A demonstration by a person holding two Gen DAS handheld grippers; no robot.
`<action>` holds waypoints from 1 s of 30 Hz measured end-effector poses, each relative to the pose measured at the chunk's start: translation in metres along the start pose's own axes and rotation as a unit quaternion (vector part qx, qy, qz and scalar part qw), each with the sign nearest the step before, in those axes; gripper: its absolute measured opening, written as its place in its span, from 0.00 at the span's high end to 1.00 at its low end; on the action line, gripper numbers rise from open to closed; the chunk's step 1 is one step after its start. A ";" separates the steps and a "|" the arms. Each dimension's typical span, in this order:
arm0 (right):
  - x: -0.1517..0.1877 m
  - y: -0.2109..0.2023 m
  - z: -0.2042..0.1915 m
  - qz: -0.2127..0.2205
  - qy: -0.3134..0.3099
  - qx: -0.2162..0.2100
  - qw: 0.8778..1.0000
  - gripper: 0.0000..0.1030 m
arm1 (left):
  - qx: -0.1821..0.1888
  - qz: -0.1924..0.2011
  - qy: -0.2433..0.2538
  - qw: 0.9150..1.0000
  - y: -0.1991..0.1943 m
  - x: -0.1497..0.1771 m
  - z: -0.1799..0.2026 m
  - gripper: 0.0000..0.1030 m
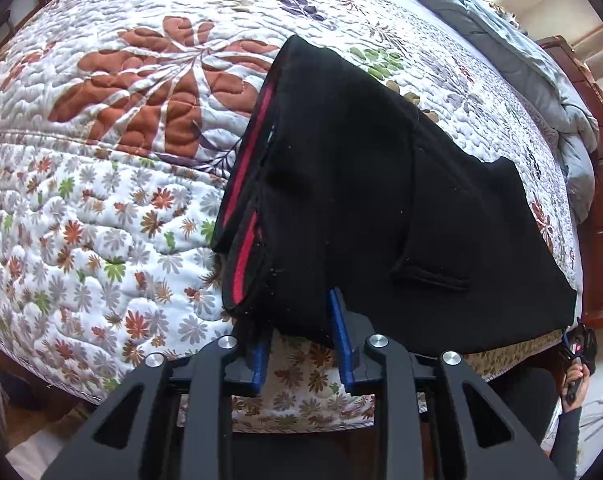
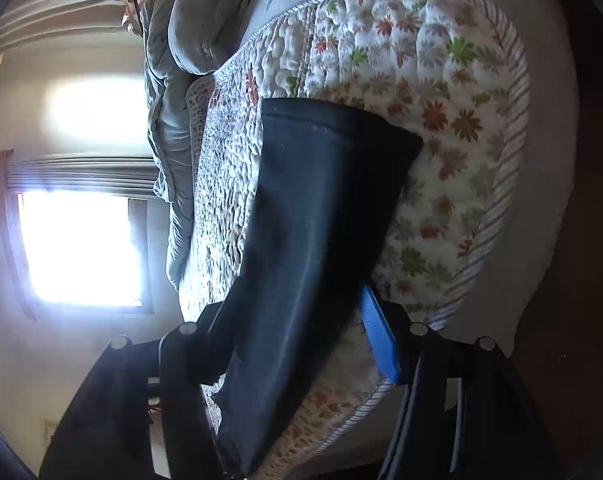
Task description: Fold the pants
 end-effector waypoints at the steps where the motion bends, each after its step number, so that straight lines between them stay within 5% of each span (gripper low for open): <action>1: 0.000 0.003 -0.002 0.000 0.000 0.000 1.000 0.46 | -0.001 0.000 0.000 1.000 0.000 0.000 0.000 0.73; 5: 0.004 0.005 -0.002 -0.002 -0.010 0.008 1.000 0.84 | -0.004 0.001 -0.009 1.000 0.000 0.000 -0.001 0.75; 10: 0.000 0.004 0.001 0.004 -0.026 0.032 0.999 0.86 | -0.010 -0.019 -0.027 0.999 0.006 0.000 -0.005 0.79; 12: -0.004 0.004 0.004 0.007 -0.014 0.018 1.000 0.77 | -0.015 -0.022 -0.020 0.999 0.008 -0.001 -0.004 0.79; 13: -0.005 0.000 0.005 0.009 -0.011 0.007 1.000 0.67 | -0.017 -0.021 -0.014 1.000 0.007 -0.001 -0.002 0.79; 14: -0.006 -0.004 0.006 0.014 -0.007 -0.008 1.000 0.46 | -0.018 -0.017 -0.006 1.000 0.006 -0.001 -0.001 0.79; 15: -0.007 -0.010 0.008 0.027 -0.006 -0.009 1.000 0.43 | -0.020 -0.009 0.004 1.000 0.003 0.000 0.003 0.79; 20: -0.024 -0.021 0.016 0.051 0.020 -0.037 0.998 0.44 | -0.051 0.049 0.030 0.997 -0.024 0.007 0.017 0.71; 24: -0.037 -0.011 0.010 0.047 0.020 -0.049 0.998 0.44 | -0.071 0.107 0.039 0.991 -0.047 0.013 0.029 0.48; 30: -0.054 0.001 0.000 0.047 0.028 -0.055 0.997 0.44 | -0.098 0.142 0.042 0.984 -0.054 0.011 0.035 0.46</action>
Point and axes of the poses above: each gripper's, at about its wrist camera, not at the fingertips, and y roughly the way its jaws point, z to its right, x to its underside, the point moved 2 cm from there along y, roughly the way its jaws point, and after that the axes turned 11 degrees about y, right-handed, at the moved point
